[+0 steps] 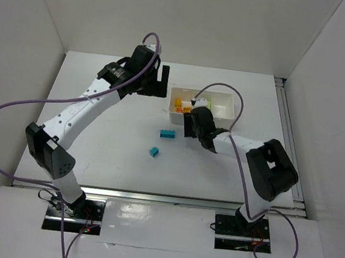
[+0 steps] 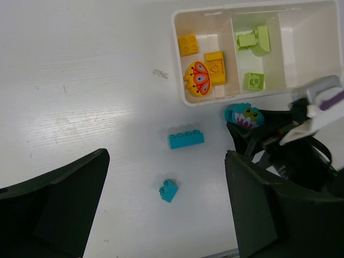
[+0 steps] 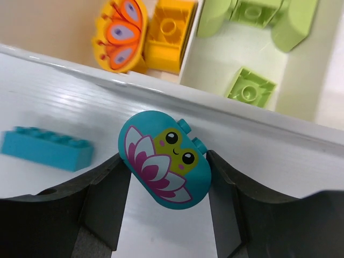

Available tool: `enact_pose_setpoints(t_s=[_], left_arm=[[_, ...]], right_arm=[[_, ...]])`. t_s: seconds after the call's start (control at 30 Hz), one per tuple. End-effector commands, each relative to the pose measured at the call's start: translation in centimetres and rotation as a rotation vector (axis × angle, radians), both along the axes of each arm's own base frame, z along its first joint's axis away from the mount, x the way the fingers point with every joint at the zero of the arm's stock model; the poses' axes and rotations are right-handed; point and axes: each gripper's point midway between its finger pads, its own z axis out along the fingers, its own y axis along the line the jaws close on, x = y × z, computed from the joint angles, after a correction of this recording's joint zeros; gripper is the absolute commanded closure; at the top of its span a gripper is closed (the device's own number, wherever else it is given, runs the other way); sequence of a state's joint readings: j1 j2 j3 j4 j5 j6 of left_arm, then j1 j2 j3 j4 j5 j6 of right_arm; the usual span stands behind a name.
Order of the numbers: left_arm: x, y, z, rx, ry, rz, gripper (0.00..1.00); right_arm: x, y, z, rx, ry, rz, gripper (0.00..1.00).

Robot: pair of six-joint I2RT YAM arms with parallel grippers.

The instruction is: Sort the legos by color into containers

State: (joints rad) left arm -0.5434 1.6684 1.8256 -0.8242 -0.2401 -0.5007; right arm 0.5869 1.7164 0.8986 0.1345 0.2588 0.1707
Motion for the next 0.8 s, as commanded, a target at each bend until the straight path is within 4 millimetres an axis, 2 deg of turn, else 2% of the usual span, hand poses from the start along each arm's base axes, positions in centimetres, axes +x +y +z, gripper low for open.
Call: enact_pose_setpoints(t_s=[0.0,0.07,0.1,0.17,0.23,0.27,0.4,0.43,0.47,0.5,0.53,0.6,0.63,0.67,0.7,0.73,0.77], left_arm=[[0.3,-0.2,0.4,-0.012,-0.011,0.001,0.02],[0.3,-0.2,0.4,-0.012,-0.011,0.001,0.02],[0.2,-0.1,0.0,-0.006,-0.002,0.001,0.02],[0.1,-0.3,0.0,-0.012,0.002,-0.007,0.02],[-0.1,-0.1,-1.1,0.002,0.025,-0.007,0.02],[-0.3,-0.3,-1.5,0.001,0.038,-0.015,0.02],[-1.5,-0.8,-4.5,0.002,0.116,-0.034,0.02],[-1.9,-0.6,-6.0,0.019,0.143,-0.033,0.02],[-2.4,-1.3,-6.7,0.013,0.160,-0.046,0.02],[-3.1,-1.6,-7.2,0.009,0.178,-0.055,0.02],[-3.8,-1.8,-8.7,0.026,0.203,-0.066,0.02],[-4.8,-2.0,-9.7,0.022,0.230,-0.076,0.02],[-5.0,-2.2,-10.3,0.012,0.246,-0.077,0.02],[-5.8,-1.9,-11.1,0.018,0.270,-0.081,0.02],[-6.3,-1.9,-11.8,0.029,0.285,-0.089,0.02],[-6.6,-1.9,-11.8,0.020,0.284,-0.095,0.01],[-7.2,-1.5,-13.1,0.039,0.315,-0.093,0.00]], right_arm=[[-0.9,0.3,4.7,0.063,-0.078,-0.020,0.46],[-1.4,-0.4,5.7,0.065,-0.087,-0.040,0.47],[-1.6,-0.7,7.4,0.088,-0.113,-0.058,0.47],[-2.1,-2.3,8.3,0.063,-0.129,-0.112,0.47],[-2.4,-3.3,9.9,0.050,-0.150,-0.145,0.47],[-1.7,-4.7,10.3,0.048,-0.153,-0.194,0.47],[1.2,-7.7,12.9,0.050,-0.179,-0.313,0.47],[2.2,-8.1,12.3,0.045,-0.164,-0.337,0.47],[3.5,-9.0,13.2,0.049,-0.173,-0.369,0.47],[4.1,-9.4,12.9,0.046,-0.159,-0.389,0.47],[5.0,-9.6,11.9,0.031,-0.139,-0.403,0.47],[6.7,-10.4,12.5,0.045,-0.152,-0.439,0.47],[7.2,-10.7,11.4,0.030,-0.132,-0.448,0.46],[8.3,-10.7,12.2,0.044,-0.154,-0.457,0.46],[8.8,-11.3,11.8,0.035,-0.142,-0.472,0.43],[9.4,-11.1,10.5,0.020,-0.120,-0.472,0.40],[10.0,-11.6,10.8,0.024,-0.114,-0.491,0.35]])
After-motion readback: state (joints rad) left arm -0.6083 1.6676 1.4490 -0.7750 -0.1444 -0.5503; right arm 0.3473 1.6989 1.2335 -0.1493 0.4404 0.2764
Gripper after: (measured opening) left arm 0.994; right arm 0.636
